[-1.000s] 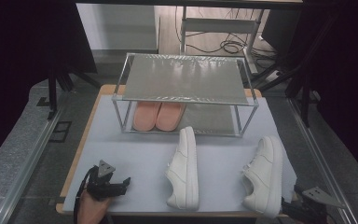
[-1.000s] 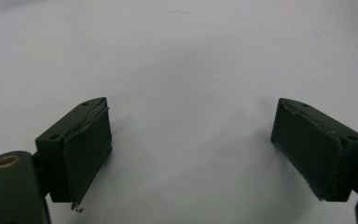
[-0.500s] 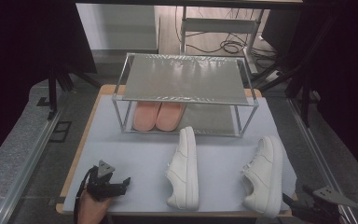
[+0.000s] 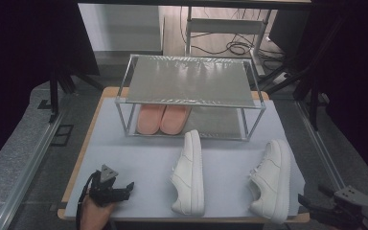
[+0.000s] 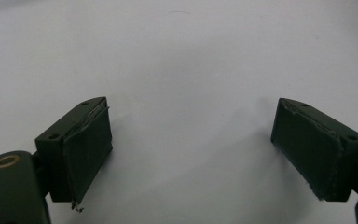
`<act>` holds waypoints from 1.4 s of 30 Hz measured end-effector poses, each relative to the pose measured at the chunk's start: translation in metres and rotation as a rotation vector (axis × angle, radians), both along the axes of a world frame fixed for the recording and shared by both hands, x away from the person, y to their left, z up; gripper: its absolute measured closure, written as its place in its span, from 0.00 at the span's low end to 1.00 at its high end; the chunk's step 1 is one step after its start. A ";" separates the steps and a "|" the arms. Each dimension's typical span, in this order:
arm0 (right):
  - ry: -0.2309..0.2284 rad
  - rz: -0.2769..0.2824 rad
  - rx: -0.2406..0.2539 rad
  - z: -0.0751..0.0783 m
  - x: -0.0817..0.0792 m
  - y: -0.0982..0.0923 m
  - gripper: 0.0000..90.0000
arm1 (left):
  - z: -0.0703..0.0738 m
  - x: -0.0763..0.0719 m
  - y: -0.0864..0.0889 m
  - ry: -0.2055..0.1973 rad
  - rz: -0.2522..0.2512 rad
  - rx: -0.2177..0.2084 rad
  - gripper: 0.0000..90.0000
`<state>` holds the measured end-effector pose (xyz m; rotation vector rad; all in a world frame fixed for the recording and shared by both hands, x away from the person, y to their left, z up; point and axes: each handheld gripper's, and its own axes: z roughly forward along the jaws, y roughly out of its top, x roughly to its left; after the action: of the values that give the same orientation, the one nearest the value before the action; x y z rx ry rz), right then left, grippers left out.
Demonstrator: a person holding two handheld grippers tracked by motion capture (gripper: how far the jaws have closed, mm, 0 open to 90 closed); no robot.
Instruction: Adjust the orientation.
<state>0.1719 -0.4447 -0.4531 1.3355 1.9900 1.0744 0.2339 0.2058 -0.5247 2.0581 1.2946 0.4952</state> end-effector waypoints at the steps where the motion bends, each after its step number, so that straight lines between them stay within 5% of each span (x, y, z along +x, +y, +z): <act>1: -0.001 0.001 0.001 0.003 0.001 0.001 0.17 | 0.000 0.000 0.000 0.000 0.000 0.000 0.13; 17: 0.004 0.098 0.012 0.039 0.019 0.037 0.15 | 0.000 0.000 -0.001 -0.004 0.008 -0.004 0.13; 22: -0.008 0.136 0.017 0.040 0.024 0.056 0.14 | 0.000 -0.001 -0.001 -0.005 0.009 -0.003 0.14; 42: 0.101 0.344 0.034 0.033 0.044 0.130 0.14 | -0.001 -0.002 -0.001 -0.012 0.015 -0.004 0.14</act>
<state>0.2158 -0.3147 -0.4201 1.1064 2.3469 1.2157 0.2315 0.2049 -0.5258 2.0406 1.3044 0.5110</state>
